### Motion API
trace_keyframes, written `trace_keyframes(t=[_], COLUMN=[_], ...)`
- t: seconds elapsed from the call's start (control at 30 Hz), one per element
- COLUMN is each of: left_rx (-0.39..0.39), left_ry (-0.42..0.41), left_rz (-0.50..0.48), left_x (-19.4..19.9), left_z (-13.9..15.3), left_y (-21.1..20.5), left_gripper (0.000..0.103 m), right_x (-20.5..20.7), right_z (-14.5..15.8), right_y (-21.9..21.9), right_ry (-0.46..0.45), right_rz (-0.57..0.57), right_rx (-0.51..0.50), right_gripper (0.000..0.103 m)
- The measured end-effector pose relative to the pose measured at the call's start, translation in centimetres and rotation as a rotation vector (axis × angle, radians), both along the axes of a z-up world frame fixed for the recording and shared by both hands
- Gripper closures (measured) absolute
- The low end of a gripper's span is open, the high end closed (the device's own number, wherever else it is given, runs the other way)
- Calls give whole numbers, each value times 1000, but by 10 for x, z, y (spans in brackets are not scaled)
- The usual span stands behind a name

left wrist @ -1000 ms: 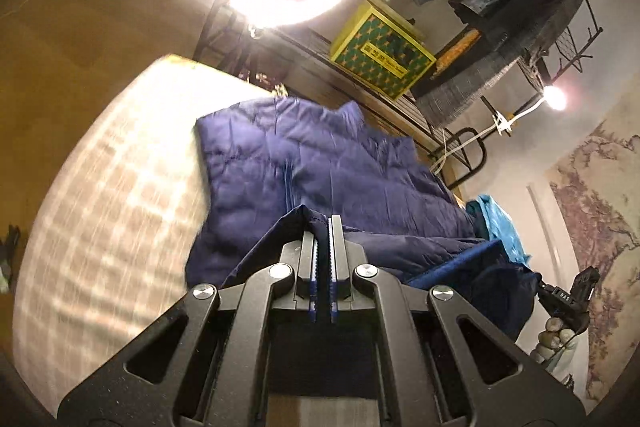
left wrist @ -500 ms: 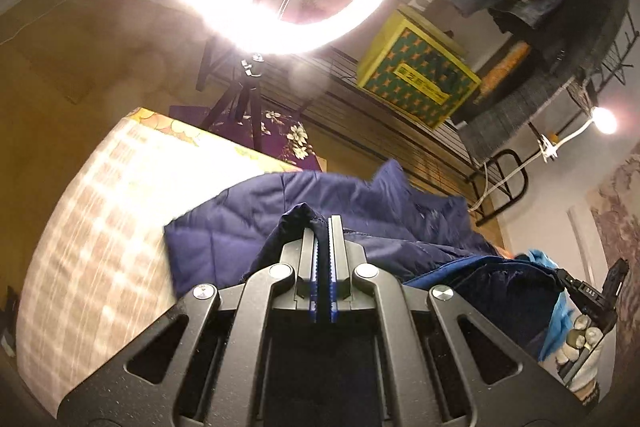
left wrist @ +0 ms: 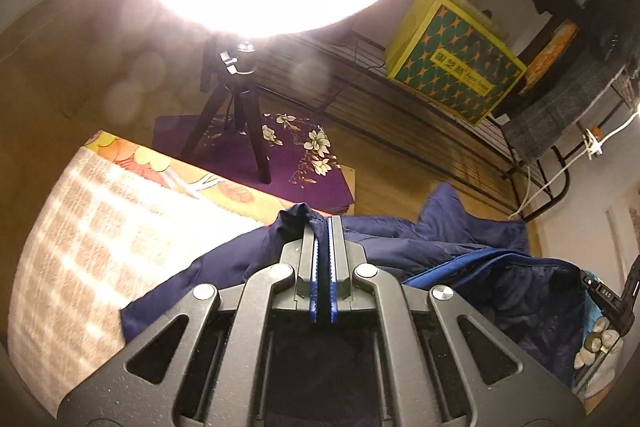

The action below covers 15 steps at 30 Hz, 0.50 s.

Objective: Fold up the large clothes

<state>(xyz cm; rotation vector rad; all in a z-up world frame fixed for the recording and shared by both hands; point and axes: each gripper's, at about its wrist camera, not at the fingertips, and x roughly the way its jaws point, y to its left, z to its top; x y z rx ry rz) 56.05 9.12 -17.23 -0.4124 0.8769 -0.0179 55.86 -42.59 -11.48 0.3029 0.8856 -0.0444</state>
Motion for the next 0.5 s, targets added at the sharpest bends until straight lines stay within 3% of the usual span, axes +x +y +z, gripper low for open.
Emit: trace_keyframes(t=[0.27,0.37,0.47,0.5], left_rx=[6,-16,-58,-61], left_ry=[20,33,17,11], left_rz=[8,8,3,-2], left_x=[21,22,18,16], left_z=[-28,-25,-12,-8], left_y=[-8,-5,1,3], left_gripper=[100,97,94,89], right_x=[25,25,19,16], right_z=[-30,-28,-18,-13], right_y=[1,-1,-4,-7], right_ry=[38,33,15,1], right_rz=[14,23,35,31], right_rx=[-38,-19,-10,-4], right_gripper=[102,94,77,63])
